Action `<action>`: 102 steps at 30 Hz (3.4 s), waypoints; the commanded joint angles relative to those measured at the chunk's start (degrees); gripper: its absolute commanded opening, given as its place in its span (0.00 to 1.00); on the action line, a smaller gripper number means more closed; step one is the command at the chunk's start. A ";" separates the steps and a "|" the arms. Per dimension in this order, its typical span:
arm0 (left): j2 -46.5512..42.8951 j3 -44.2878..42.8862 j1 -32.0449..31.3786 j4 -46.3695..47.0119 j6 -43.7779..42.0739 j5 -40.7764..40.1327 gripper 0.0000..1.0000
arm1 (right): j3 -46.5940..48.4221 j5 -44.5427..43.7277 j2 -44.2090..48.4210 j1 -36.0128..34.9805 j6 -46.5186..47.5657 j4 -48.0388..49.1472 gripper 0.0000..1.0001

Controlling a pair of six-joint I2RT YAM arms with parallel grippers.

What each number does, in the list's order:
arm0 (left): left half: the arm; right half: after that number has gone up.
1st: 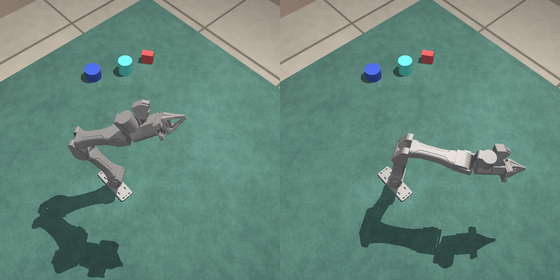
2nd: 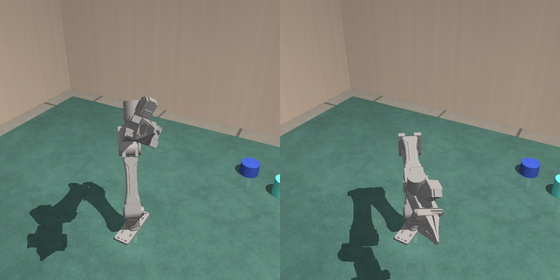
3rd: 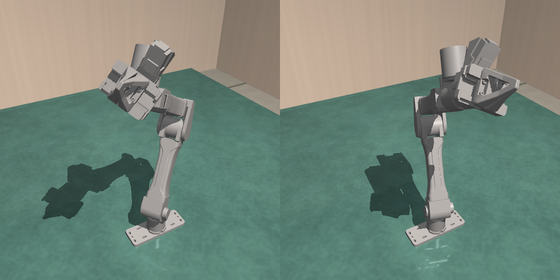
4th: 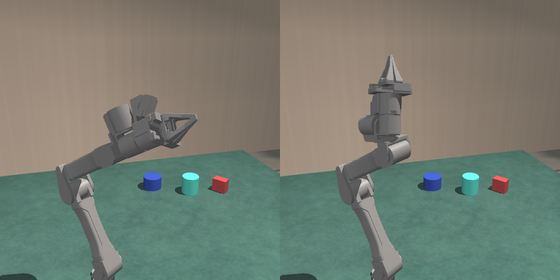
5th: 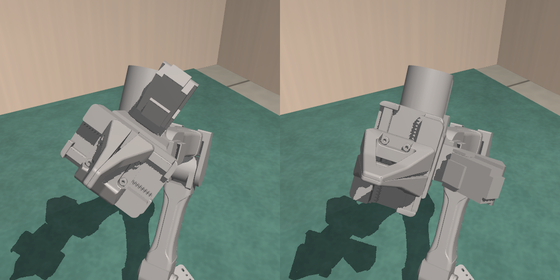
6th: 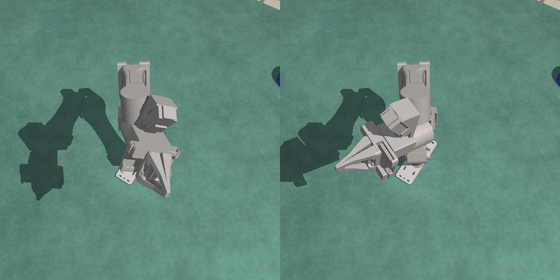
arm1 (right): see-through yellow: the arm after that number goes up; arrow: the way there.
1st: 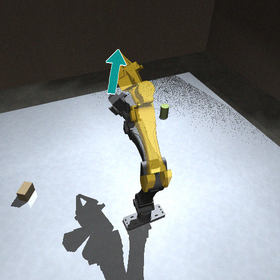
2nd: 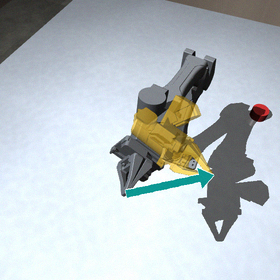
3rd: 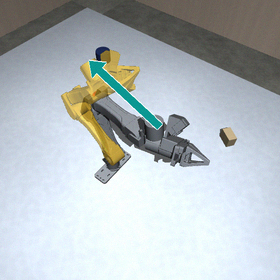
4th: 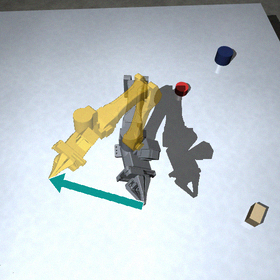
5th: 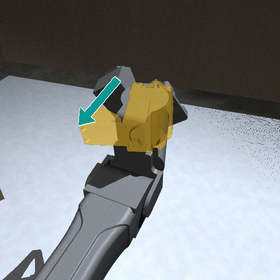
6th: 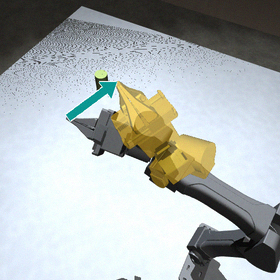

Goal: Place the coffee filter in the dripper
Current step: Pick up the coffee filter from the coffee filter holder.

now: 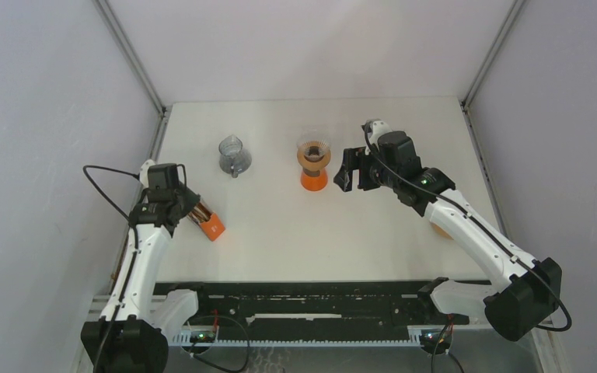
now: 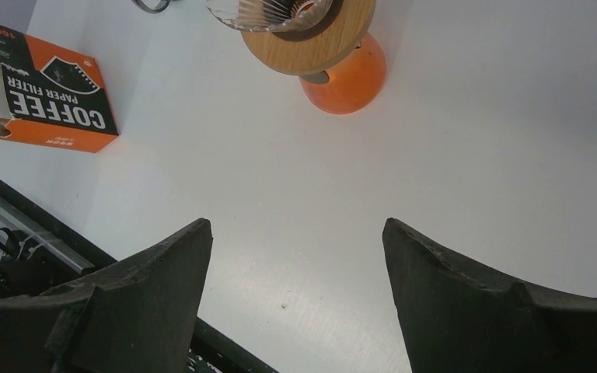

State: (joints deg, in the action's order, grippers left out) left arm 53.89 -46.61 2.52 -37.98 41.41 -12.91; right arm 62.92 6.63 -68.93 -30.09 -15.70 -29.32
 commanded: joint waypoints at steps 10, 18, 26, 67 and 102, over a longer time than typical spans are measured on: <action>-0.17 1.82 0.43 0.60 -1.88 1.28 0.33 | -0.03 0.94 0.81 0.18 0.41 2.60 0.89; -0.21 2.63 0.45 0.60 -1.95 2.23 0.32 | 0.02 1.28 0.63 0.15 0.33 2.67 0.89; -0.20 2.48 0.44 0.63 -2.46 2.78 0.18 | -0.03 1.57 0.58 0.20 0.32 2.60 0.89; -0.63 4.62 0.43 0.66 -2.55 4.84 0.00 | 0.01 2.95 0.99 0.03 -0.03 2.87 0.89; -21.97 -6.19 0.39 -4.82 -7.98 4.60 0.00 | 0.01 5.03 1.60 -1.86 0.70 4.37 0.89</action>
State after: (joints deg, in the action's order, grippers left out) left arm 35.05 -49.74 2.61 -45.95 36.05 -9.63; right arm 62.92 10.87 -68.93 -30.94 -15.73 -28.69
